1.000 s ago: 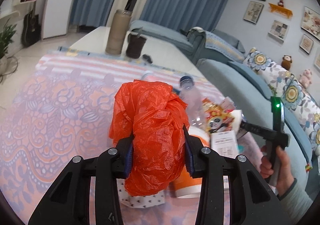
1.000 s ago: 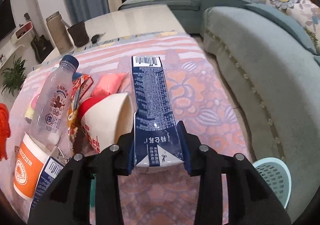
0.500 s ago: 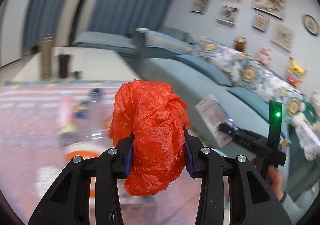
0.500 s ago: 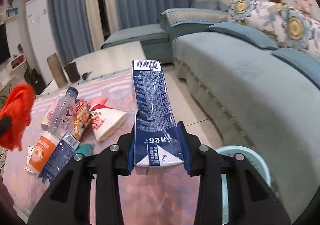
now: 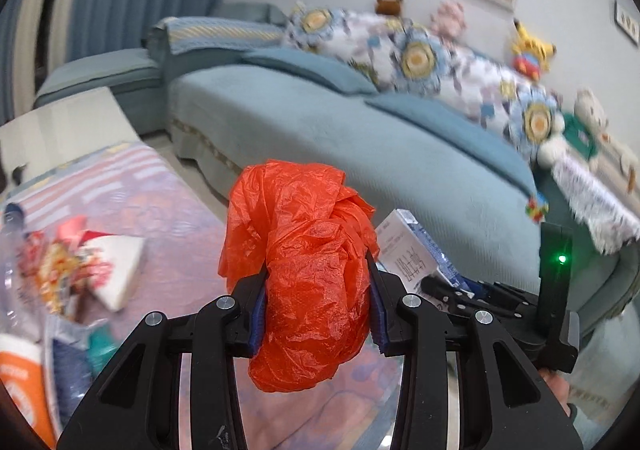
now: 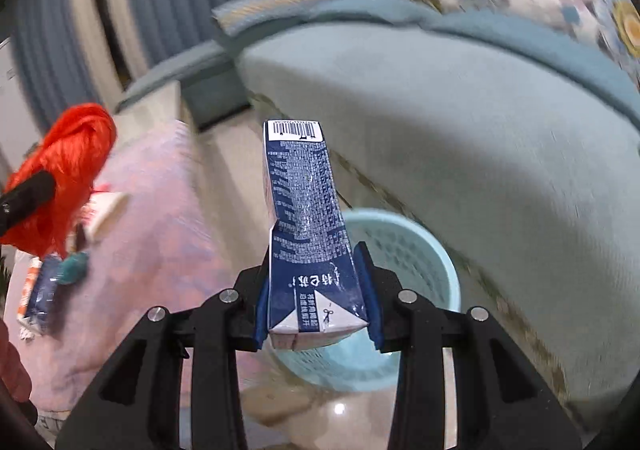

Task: Collect trash
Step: 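Carry both items over the blue basket and open both tools to drop them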

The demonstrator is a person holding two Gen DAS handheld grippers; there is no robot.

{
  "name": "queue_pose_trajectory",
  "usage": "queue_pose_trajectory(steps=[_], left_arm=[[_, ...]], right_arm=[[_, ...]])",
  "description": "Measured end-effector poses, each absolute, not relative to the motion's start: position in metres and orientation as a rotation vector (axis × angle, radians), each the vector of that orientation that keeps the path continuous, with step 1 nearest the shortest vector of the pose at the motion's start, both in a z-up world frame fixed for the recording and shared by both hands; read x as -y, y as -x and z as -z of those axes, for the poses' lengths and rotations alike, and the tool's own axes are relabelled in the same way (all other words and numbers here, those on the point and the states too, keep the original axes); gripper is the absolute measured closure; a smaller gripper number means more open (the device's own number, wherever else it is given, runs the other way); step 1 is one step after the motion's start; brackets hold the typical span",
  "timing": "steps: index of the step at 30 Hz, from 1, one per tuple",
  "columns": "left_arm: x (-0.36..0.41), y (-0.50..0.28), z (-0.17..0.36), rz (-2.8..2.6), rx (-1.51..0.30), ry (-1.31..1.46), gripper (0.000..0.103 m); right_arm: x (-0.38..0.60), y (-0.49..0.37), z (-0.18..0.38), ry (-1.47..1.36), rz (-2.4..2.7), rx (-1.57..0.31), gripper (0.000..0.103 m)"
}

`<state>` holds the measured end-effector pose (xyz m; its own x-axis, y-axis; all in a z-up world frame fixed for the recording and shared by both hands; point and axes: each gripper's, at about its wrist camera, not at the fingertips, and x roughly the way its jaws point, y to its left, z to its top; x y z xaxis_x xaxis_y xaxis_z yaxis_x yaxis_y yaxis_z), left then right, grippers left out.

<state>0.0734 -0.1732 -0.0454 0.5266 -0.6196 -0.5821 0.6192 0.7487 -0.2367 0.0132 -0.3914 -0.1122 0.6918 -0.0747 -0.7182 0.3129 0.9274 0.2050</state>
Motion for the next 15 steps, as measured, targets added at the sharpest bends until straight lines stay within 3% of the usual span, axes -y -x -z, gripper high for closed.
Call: queue_pose_trajectory(steps=[5,11,15], left_arm=[[0.213,-0.086,0.084,0.807,-0.832,-0.073,0.065],[0.244,-0.097,0.135,0.858,-1.006,-0.109,0.064],[0.247,-0.098,0.143,0.86,-1.015,-0.104,0.051]], right_arm=[[0.434,-0.025,0.174,-0.535,0.244,-1.009,0.069],[0.446,-0.023,0.215,-0.558,0.304,-1.103,0.069],[0.448,-0.027,0.219,-0.561,0.318,-1.11,0.068]])
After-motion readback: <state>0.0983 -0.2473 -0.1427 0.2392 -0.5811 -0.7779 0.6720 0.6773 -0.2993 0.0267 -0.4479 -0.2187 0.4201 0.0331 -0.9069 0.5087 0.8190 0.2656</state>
